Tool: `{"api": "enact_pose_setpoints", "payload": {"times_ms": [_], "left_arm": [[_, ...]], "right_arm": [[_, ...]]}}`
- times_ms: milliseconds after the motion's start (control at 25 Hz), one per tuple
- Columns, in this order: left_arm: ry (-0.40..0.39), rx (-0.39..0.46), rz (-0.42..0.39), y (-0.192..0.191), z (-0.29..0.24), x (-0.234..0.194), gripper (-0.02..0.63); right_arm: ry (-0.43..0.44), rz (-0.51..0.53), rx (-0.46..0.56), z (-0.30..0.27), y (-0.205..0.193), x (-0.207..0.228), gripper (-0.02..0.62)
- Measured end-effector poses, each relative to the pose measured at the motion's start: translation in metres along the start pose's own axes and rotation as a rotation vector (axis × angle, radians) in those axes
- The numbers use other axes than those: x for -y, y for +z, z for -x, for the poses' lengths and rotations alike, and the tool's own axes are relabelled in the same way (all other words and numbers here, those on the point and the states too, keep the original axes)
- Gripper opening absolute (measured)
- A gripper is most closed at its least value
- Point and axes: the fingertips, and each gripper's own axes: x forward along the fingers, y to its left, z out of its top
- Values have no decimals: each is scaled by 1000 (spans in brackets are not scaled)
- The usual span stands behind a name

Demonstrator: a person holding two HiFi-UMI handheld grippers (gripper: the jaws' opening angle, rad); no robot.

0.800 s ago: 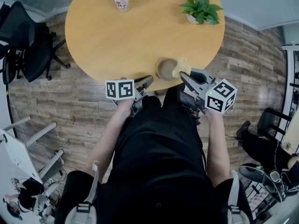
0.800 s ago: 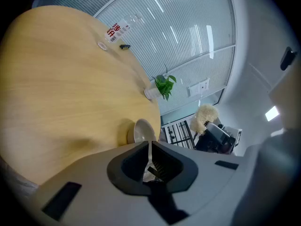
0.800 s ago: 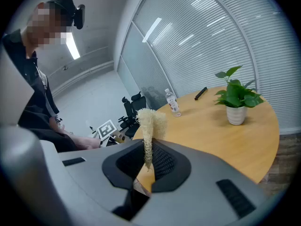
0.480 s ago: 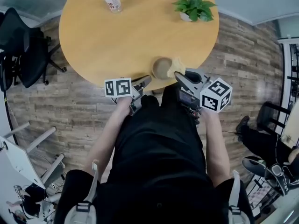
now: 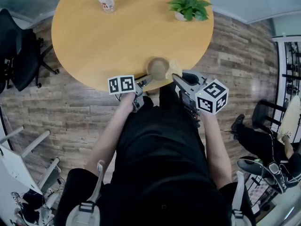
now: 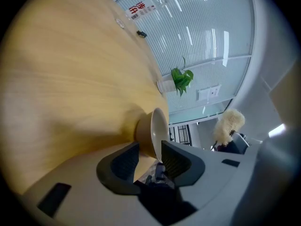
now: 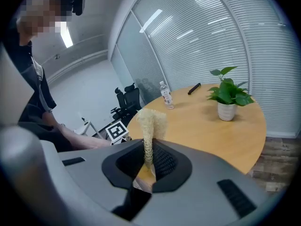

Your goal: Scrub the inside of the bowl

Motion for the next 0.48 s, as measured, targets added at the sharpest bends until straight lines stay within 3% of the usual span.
{"api": "enact_pose_setpoints", "payload": {"times_ms": [280,480], "left_arm": [[-15,-3,67,1,-14,-4,132],[-81,28,132,7,-18,-4,113]], "right_arm": [[-6,60,-89,-6,-10,0,37],[-16,110,-171,-18,-17,2,37]]}}
